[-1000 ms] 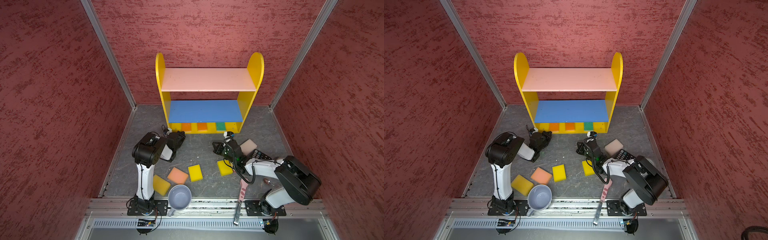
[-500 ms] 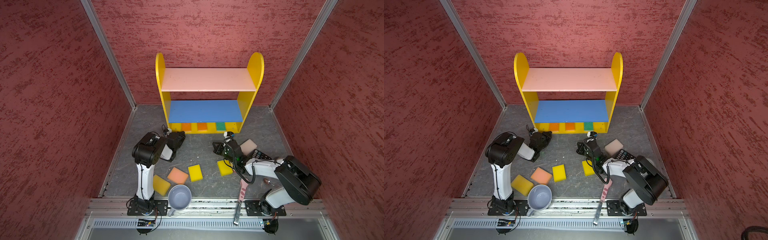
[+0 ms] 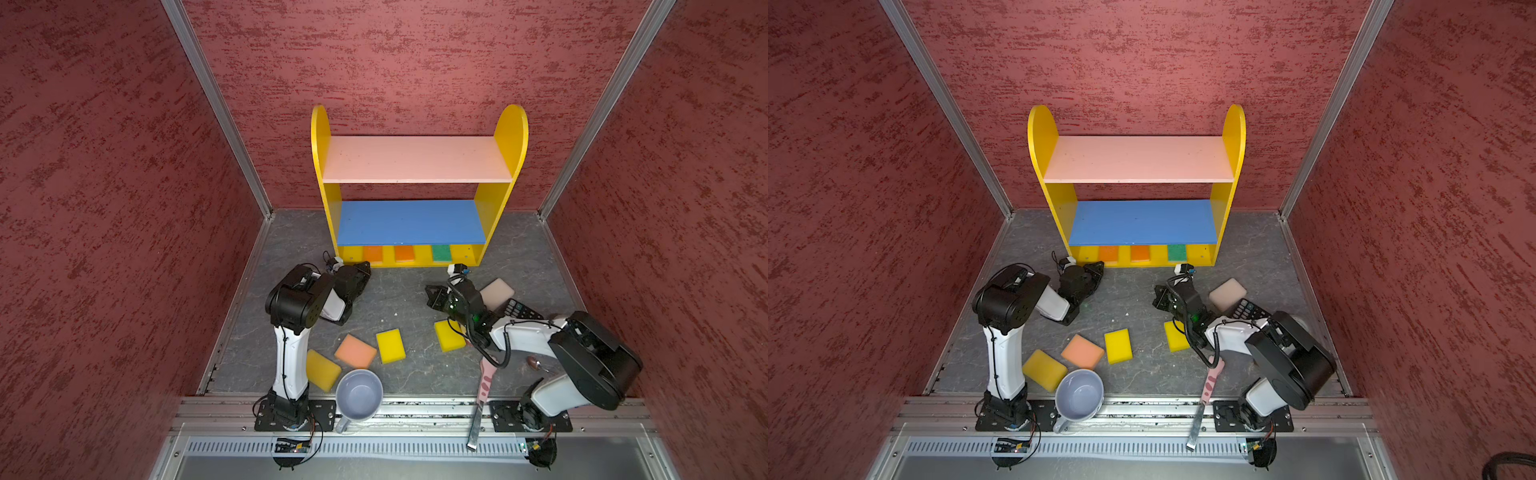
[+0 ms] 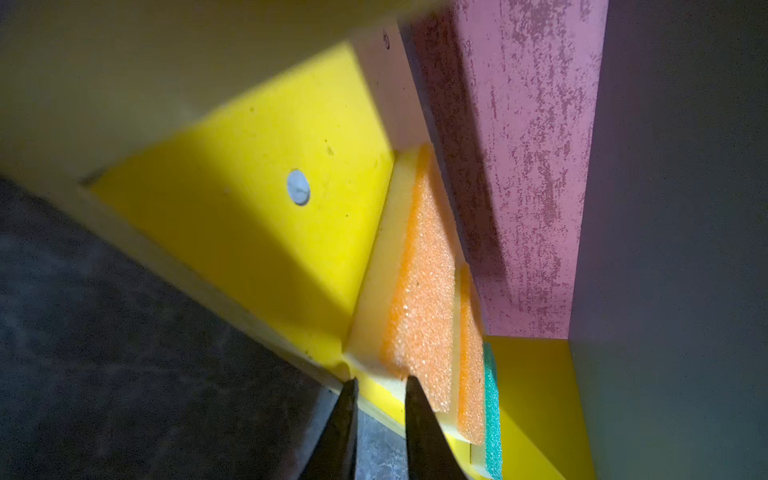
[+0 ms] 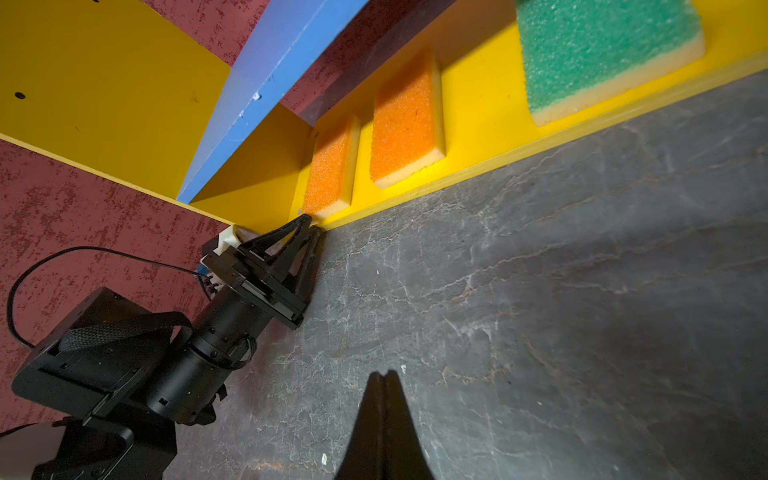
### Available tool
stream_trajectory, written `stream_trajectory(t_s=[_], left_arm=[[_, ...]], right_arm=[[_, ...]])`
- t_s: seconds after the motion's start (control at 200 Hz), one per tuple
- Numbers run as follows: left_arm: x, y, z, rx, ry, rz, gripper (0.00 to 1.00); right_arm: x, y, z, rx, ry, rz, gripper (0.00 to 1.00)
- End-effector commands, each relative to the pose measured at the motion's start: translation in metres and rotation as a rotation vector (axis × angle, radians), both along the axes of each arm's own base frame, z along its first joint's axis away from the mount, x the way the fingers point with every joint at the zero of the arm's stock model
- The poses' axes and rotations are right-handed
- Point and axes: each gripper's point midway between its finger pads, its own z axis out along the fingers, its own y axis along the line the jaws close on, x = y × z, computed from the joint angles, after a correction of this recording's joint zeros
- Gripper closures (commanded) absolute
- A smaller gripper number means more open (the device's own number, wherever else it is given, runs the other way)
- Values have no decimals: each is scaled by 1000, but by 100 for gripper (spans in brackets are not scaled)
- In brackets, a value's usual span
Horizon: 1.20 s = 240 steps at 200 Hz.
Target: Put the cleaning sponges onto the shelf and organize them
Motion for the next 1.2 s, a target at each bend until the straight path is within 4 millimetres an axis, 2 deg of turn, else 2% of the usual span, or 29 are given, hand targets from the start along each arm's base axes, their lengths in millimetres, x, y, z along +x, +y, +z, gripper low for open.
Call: stream_trajectory(t_s=[0.0, 0.316, 0.551, 0.812, 0.997, 1.197], left_arm=[[-23, 26, -63, 74, 194, 77, 75], [-20, 25, -61, 72, 192, 77, 73], [-20, 26, -61, 77, 196, 85, 64], [-23, 20, -59, 73, 194, 67, 68], [-36, 6, -42, 74, 167, -4, 68], [-68, 8, -1, 113, 130, -67, 67]], right_arm=[[-2, -5, -9, -6, 25, -8, 100], [1, -5, -12, -8, 31, -6, 100], [-1, -7, -15, -9, 38, -8, 100], [-2, -9, -18, -7, 47, -10, 100], [-5, -10, -16, -9, 43, 1, 100], [-12, -12, -10, -39, 21, 34, 100]])
